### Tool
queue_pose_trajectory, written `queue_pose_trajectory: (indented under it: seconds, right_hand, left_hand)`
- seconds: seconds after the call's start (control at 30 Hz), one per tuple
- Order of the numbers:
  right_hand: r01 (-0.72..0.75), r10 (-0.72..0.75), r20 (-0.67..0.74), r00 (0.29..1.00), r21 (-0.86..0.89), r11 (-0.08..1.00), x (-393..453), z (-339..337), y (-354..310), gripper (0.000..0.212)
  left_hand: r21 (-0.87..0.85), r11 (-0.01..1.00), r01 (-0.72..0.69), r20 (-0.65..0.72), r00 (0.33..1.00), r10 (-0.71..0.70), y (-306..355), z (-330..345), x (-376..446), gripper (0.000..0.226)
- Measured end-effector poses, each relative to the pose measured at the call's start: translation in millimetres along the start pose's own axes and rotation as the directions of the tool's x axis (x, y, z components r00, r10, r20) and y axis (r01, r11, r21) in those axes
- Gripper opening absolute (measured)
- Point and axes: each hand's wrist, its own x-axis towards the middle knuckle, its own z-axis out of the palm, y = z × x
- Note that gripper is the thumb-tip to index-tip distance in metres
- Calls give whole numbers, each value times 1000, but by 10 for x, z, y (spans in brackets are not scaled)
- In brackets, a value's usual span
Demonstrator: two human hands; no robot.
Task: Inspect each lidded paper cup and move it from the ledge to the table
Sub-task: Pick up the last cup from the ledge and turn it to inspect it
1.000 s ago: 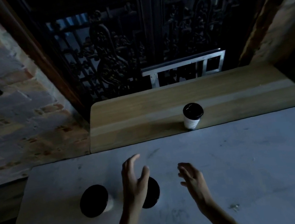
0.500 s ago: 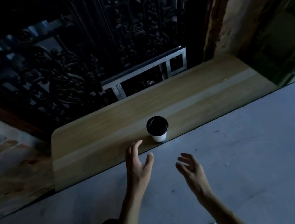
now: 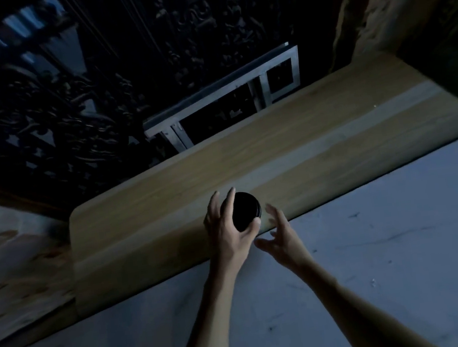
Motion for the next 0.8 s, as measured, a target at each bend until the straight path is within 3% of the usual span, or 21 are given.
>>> queue_pose_trajectory:
  seconds: [0.17, 0.33, 0.4, 0.63, 0.8]
  right_hand:
    - [25, -25, 40, 999, 21, 999, 333, 80, 23, 90]
    - [49, -42, 89, 995, -75, 996, 549, 222, -28, 46]
    - [71, -58, 99, 993, -134, 989, 564, 222, -107, 39]
    - [208, -180, 110, 977, -344, 916, 109, -10, -575, 80]
    - [390, -290, 285, 913, -413, 823, -493, -148, -931, 91]
  left_hand:
    - [53, 998, 34, 69, 997, -38, -89, 154, 152, 81]
    - [-8, 1000, 28, 41, 999, -28, -117, 198, 152, 74]
    - [-49, 998, 37, 6, 999, -37, -96, 161, 147, 73]
    - [-273, 962, 23, -73, 996, -44, 51, -440, -99, 80]
    - [-459, 884, 92, 8, 995, -100, 99, -917, -661, 70]
